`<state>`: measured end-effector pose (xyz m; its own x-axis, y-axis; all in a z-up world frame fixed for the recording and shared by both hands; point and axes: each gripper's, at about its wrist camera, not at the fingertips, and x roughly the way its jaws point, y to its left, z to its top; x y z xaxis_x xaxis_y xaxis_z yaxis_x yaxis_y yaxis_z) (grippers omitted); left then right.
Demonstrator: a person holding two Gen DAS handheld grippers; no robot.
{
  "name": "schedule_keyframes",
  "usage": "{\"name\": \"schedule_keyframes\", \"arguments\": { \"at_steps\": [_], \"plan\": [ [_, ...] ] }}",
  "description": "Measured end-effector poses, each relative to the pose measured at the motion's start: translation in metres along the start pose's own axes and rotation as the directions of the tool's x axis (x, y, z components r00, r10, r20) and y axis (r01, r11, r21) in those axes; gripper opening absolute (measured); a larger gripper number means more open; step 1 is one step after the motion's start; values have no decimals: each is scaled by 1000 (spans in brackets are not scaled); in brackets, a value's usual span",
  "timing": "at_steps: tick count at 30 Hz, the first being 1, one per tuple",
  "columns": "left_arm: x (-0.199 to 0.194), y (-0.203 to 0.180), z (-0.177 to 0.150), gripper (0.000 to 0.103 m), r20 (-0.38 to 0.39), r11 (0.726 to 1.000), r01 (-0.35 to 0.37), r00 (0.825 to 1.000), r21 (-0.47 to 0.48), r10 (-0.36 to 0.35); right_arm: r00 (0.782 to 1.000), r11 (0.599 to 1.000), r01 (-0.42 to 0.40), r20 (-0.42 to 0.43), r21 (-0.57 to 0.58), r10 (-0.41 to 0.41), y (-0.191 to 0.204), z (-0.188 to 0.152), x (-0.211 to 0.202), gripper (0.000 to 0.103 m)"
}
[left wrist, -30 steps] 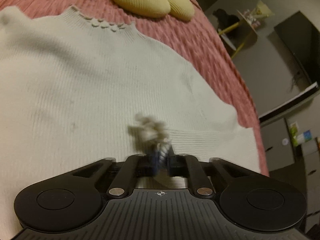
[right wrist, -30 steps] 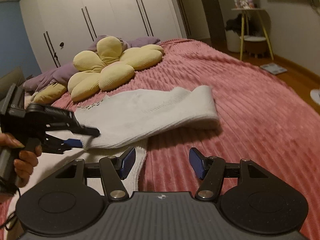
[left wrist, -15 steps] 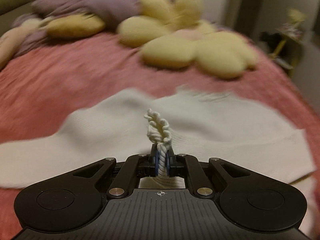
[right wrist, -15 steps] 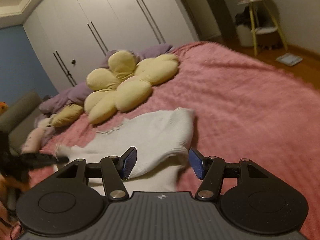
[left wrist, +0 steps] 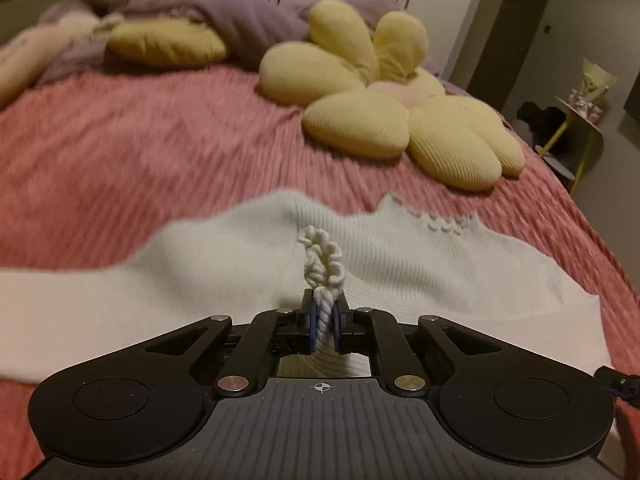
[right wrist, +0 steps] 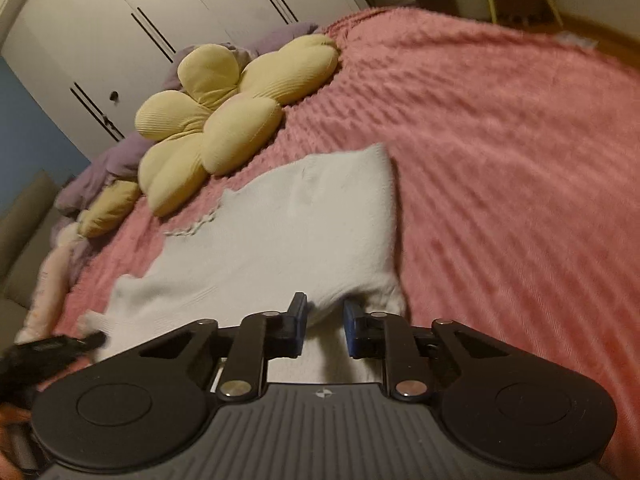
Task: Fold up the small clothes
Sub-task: 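Grasp the other sleeve cuff with the left tool, then lay the held cuff across the sweater body and open the left tool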
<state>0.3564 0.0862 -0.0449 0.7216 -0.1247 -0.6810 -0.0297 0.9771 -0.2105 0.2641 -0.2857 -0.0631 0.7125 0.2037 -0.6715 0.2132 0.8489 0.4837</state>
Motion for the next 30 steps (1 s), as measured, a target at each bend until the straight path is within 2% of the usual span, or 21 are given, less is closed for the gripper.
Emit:
{"name": "schedule_keyframes", "arguments": {
  "at_steps": [3, 6, 9, 13, 16, 18, 19, 20, 23, 25, 27, 28, 30],
  "plan": [
    [5, -4, 2, 10, 13, 997, -53, 999, 58, 52, 999, 997, 43, -1, -63, -43, 9, -1, 6, 16],
    [15, -5, -3, 10, 2, 993, -74, 997, 91, 74, 996, 984, 94, 24, -152, -91, 18, -9, 11, 16],
    [26, -2, -10, 10, -20, 992, -92, 995, 89, 94, 991, 969, 131, 45, -208, -124, 25, -13, 13, 15],
    [26, 1, -10, 10, 1, 994, -87, 996, 61, 87, 984, 955, 176, 65, -240, -165, 32, -12, 15, 12],
    [27, 2, -12, 11, 16, 993, -92, 996, 76, 91, 975, 938, 221, 95, -267, -203, 36, -14, 19, 9],
    [31, 5, -14, 23, -14, 988, -126, 992, 95, 127, 973, 934, 228, 106, -275, -207, 37, -19, 20, 10],
    [30, 7, -15, 34, -14, 986, -137, 990, 96, 139, 976, 938, 215, 100, -273, -195, 36, -19, 18, 12],
    [26, 9, -15, 40, -5, 984, -152, 988, 97, 154, 980, 943, 198, 87, -266, -181, 35, -19, 14, 15],
    [10, 10, -12, 38, 36, 975, -191, 982, 111, 188, 989, 951, 147, 62, -271, -135, 33, -21, -9, 27],
    [0, 9, -9, 43, 65, 974, -199, 979, 105, 193, 990, 940, 136, 88, -312, -114, 38, -25, -27, 27],
    [-6, 4, -9, 53, 83, 981, -177, 982, 85, 170, 985, 927, 150, 133, -344, -109, 45, -24, -37, 27],
    [-6, -1, -9, 55, 80, 983, -160, 985, 85, 153, 980, 921, 166, 163, -353, -114, 50, -22, -37, 27],
    [1, -14, -13, 56, 60, 985, -135, 990, 112, 129, 978, 913, 178, 170, -367, -122, 58, -16, -27, 27]
  ]
}}
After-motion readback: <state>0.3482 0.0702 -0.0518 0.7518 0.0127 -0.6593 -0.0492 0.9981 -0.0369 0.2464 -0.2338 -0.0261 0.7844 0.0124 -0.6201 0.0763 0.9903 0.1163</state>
